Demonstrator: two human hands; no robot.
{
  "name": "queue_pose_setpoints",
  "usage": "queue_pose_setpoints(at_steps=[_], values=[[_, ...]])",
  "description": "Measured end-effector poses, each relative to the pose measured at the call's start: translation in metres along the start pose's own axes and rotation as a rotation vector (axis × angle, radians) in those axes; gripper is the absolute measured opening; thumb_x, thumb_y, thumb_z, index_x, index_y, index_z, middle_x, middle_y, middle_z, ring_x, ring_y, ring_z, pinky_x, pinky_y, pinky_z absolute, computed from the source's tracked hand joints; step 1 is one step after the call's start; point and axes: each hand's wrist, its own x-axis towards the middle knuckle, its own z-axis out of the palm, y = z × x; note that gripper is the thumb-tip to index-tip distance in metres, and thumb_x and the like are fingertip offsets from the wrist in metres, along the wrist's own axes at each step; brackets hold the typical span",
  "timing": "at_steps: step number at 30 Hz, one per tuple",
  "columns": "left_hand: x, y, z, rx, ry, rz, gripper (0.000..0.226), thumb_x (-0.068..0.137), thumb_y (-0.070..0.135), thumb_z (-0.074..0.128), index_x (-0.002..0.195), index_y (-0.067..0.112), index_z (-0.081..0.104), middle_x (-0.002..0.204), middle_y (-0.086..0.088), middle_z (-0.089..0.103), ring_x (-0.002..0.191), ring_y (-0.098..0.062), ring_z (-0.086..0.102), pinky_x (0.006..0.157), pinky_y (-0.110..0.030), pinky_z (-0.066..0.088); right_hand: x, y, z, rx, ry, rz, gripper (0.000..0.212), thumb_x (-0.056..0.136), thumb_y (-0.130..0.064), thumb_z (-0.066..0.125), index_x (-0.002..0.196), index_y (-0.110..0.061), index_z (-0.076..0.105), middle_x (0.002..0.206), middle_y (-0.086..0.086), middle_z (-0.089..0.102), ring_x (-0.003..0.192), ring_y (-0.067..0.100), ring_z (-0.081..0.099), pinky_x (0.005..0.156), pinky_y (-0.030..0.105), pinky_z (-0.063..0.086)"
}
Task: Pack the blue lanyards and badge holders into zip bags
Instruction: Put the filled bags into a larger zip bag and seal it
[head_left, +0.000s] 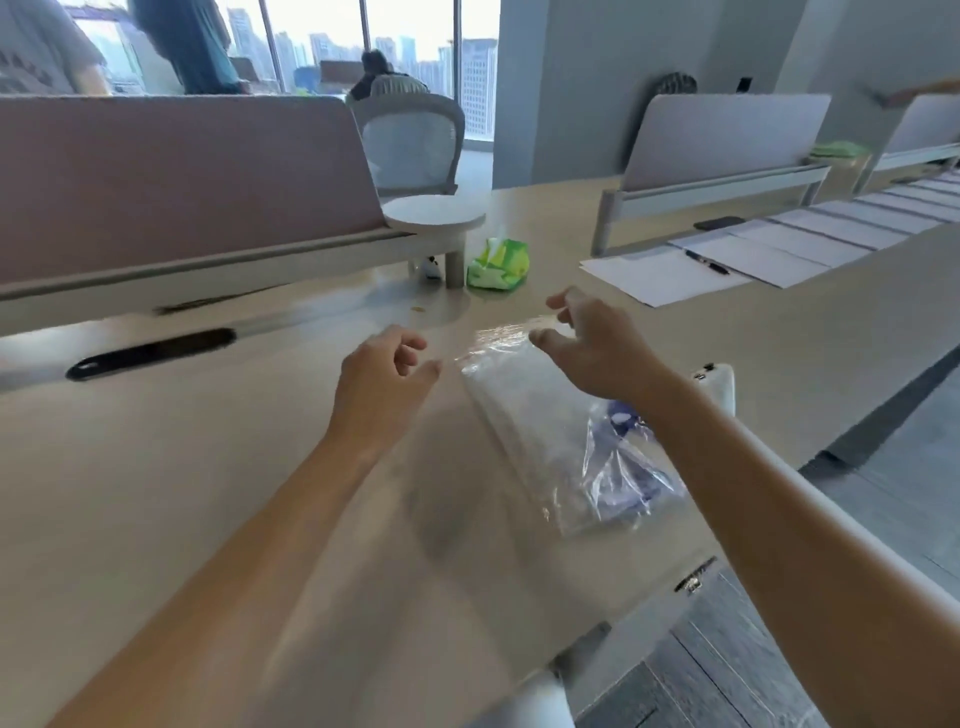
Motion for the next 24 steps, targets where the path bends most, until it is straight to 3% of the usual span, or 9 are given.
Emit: queue_pose_setpoints(at_steps=[5,11,15,20,24], values=[[-0.049,-0.027,-0.045,0.096,-0.026,-0.020,0.022,0.086,0.038,0.068,0.102,0.022,0.068,0.094,0.001,0.066,0.090,-0.017,0.062,0.083,-0.036,0.053,-0.077,-0.047,0.056,-0.071,-0.108,-0.139,0.055,0.100,-0.041,0.059,0.148,-0.017,0.047,0.150,0.004,0.050,0.137,0.025,0.049,0.109,0.038,0.040],[-0.046,-0.085,-0.047,0.443,-0.193,0.049,0.040,0.090,0.041,0.065,0.124,0.019,0.062,0.125,-0.007,0.058,0.121,-0.030,0.051,0.096,-0.043,0.046,-0.082,-0.060,0.138,-0.154,-0.265,-0.184,0.048,0.107,-0.037,0.044,0.149,-0.014,0.042,0.155,0.006,0.042,0.141,0.031,0.043,0.110,0.042,0.040],[-0.003,-0.125,-0.028,0.595,-0.253,0.095,0.053,0.094,0.057,0.048,0.133,0.021,0.057,0.138,-0.009,0.054,0.130,-0.033,0.047,0.104,-0.045,0.041,-0.042,-0.051,0.174,-0.255,-0.212,-0.195,0.053,0.107,-0.043,0.037,0.151,-0.014,0.039,0.163,0.011,0.032,0.150,0.030,0.031,0.120,0.040,0.026],[0.012,-0.142,-0.008,0.702,-0.289,0.116,0.077,0.089,0.065,0.019,0.147,0.023,0.046,0.157,-0.015,0.038,0.146,-0.036,0.032,0.118,-0.061,0.021,-0.037,-0.045,0.184,-0.312,-0.191,-0.203,0.064,0.108,-0.052,0.025,0.162,-0.019,0.024,0.171,0.008,0.018,0.159,0.023,0.011,0.129,0.041,0.007],[0.012,-0.131,-0.013,0.669,-0.363,0.059,0.073,0.092,0.061,0.023,0.149,0.020,0.046,0.159,-0.017,0.035,0.149,-0.037,0.028,0.119,-0.062,0.019,-0.037,-0.051,0.177,-0.294,-0.228,-0.153,0.064,0.108,-0.053,0.027,0.163,-0.020,0.023,0.172,0.007,0.017,0.160,0.022,0.010,0.129,0.042,0.005]])
